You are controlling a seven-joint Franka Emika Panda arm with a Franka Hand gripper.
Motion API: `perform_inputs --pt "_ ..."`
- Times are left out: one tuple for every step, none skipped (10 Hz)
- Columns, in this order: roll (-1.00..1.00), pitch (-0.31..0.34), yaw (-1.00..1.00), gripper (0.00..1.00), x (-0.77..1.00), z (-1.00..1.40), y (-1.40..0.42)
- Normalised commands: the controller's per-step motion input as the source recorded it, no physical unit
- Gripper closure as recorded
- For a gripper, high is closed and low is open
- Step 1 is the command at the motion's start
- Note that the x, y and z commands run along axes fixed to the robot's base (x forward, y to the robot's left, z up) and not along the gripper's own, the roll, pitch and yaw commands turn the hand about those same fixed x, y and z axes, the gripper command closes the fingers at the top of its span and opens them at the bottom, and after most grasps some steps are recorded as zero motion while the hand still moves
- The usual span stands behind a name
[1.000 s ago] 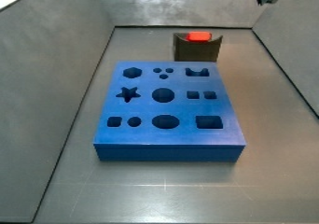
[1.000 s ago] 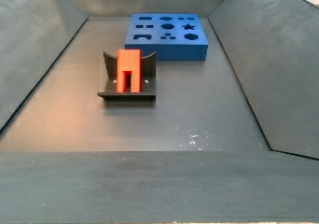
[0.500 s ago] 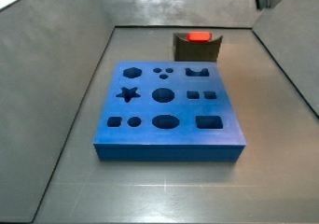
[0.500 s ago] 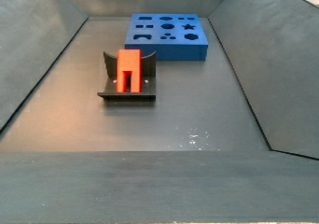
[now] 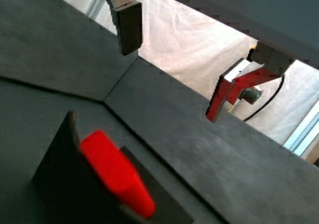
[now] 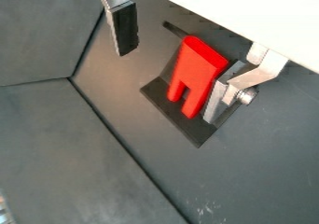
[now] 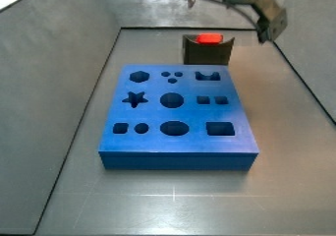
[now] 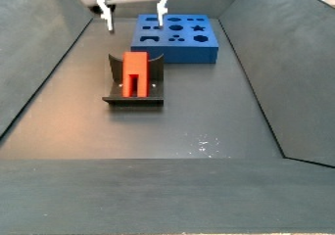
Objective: Pick up the square-circle object. Move up. Place the square-circle object on the fixture. Regrasp the square-circle object. Move to above the board. Insert the square-circle object.
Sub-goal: Regrasp the square-circle object, then move to above the board.
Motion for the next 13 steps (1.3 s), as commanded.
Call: perform_inputs --pt "0.06 -0.094 0.00 0.00 0.09 -1.00 0.04" --pt "0.07 -0.083 -0.01 0.00 0.09 -1.00 0.04" --pt "0.06 -0.053 -0.03 0.00 0.11 -1.00 0.03" --pt "0.07 -0.038 -0.03 0.00 0.12 -1.00 0.03" --pt "0.07 -0.008 -0.03 0.00 0.11 -0.80 0.02" --pt "0.07 0.007 -0.02 0.00 0.10 -0.66 0.01" --pt "0.07 0.011 0.00 0.00 0.08 -0.48 0.00" --pt "0.06 0.009 0.01 0.00 0.07 -0.39 0.00" --pt "0.05 0.023 0.03 0.00 0.04 -0.19 -0.01" --pt "0.00 0.000 0.00 1.00 0.00 0.00 0.00" --pt "0.08 -0.166 0.14 1.00 -0.15 1.00 -0.19" --pt "0.07 -0.168 0.13 1.00 -0.15 1.00 -0.19" --pt "0.05 -0.176 0.09 1.00 -0.15 1.00 -0.18"
